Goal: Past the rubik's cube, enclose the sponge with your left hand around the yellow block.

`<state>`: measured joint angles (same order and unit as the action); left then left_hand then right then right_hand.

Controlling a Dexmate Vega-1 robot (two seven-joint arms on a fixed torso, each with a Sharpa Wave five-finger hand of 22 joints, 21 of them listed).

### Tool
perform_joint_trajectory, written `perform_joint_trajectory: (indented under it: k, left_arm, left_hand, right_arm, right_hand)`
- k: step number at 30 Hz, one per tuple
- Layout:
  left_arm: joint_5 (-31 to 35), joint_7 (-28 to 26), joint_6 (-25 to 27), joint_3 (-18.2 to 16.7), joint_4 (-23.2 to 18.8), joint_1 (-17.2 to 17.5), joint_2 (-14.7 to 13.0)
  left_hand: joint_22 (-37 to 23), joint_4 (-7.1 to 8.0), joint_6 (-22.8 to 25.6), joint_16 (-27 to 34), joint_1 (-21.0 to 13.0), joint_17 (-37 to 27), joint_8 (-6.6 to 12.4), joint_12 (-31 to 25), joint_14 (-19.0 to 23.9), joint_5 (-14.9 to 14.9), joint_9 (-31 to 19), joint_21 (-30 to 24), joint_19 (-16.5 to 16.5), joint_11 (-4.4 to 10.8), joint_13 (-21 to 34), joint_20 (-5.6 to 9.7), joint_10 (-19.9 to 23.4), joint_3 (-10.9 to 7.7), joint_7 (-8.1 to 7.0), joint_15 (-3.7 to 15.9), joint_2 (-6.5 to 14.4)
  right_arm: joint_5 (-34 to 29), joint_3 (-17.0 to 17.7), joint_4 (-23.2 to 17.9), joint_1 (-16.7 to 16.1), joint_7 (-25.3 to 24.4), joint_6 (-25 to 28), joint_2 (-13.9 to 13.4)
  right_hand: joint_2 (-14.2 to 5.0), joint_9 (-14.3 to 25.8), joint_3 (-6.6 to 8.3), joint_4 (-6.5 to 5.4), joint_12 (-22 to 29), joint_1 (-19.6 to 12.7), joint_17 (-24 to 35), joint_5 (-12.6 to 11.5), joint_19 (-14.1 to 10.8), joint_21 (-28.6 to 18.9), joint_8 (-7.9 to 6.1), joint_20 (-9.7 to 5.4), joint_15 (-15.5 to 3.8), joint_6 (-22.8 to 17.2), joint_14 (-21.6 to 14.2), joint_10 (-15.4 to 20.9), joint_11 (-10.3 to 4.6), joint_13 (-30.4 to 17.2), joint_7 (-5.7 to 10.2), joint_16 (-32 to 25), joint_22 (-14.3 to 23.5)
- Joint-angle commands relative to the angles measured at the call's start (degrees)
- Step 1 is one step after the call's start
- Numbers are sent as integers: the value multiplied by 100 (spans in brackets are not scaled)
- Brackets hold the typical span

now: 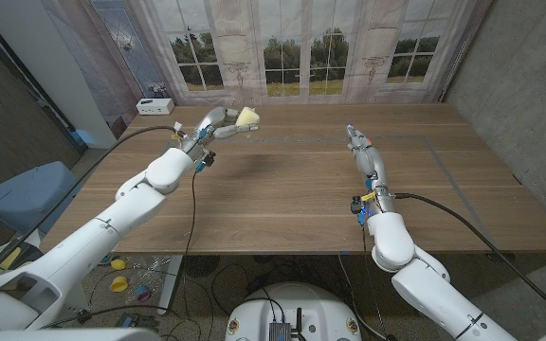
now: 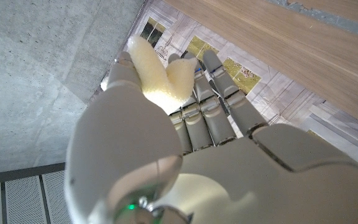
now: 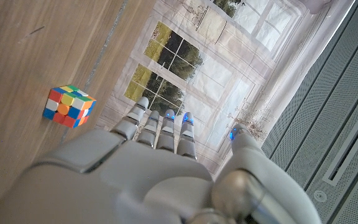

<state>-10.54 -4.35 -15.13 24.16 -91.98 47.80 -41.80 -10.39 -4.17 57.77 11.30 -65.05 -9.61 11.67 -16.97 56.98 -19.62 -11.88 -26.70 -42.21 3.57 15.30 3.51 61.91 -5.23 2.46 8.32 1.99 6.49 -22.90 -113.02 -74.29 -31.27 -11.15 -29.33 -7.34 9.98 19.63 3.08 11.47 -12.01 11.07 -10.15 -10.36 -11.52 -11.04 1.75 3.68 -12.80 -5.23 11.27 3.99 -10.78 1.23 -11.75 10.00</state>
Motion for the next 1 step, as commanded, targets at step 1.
perform_joint_trajectory:
  k: [1]
  left_arm:
    - [649,-432,335,15,-416,179,-177]
  left_hand:
    - [-18,168,-267,-172,-500,-17,-141,338,-602,398,11,326,776,290,-147,-465,-110,-169,-50,51,579]
  right_arm:
    - [19,58,111,12,148,-135,23]
  right_hand:
    - [49,27,20,-11,38,-2,9,-1,-26,-30,-9,-2,-22,-52,-47,39,-10,-24,15,-39,10]
